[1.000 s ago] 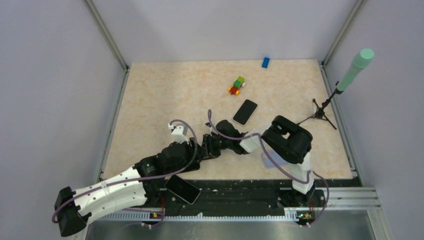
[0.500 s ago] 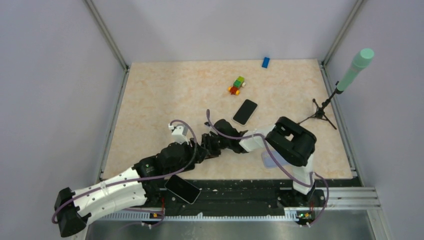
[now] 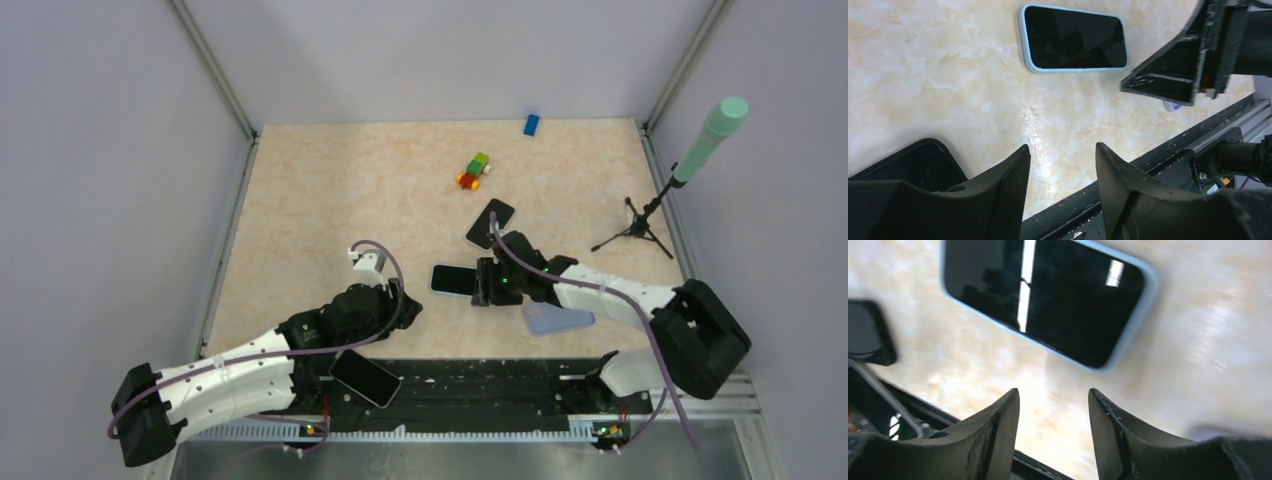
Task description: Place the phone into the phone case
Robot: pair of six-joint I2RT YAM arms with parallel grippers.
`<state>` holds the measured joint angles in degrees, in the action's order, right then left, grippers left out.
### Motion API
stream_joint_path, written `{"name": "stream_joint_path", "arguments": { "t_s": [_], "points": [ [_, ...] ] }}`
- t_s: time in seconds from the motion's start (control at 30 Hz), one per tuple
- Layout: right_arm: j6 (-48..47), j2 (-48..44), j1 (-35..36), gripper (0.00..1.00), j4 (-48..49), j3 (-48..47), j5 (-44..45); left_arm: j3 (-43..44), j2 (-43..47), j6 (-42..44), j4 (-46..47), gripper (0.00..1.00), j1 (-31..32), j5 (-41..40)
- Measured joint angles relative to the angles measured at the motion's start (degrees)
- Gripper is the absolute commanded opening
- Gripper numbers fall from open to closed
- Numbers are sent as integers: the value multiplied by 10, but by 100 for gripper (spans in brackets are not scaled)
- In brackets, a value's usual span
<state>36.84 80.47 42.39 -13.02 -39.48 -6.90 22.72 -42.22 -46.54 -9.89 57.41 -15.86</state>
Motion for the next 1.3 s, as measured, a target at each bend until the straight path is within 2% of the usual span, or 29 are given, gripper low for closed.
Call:
{"name": "stream_joint_path", "arguments": {
  "t_s": [0.17,0.3,0.6,0.93,1.3],
  "points": [
    [-23,-70,-26,52,-131,2,90,0,-35,0,12,53,0,9],
    [-20,-99,-33,51,-187,6,118,0,-59,3,21,53,0,16],
    [3,-75,-33,44,-251,5,160,0,-85,5,31,52,0,30],
    [-1,-44,-33,1,-248,11,158,0,-87,5,35,52,0,30],
    [-17,-22,-18,0,-255,-7,154,0,-75,4,32,52,0,25]
  ]
}}
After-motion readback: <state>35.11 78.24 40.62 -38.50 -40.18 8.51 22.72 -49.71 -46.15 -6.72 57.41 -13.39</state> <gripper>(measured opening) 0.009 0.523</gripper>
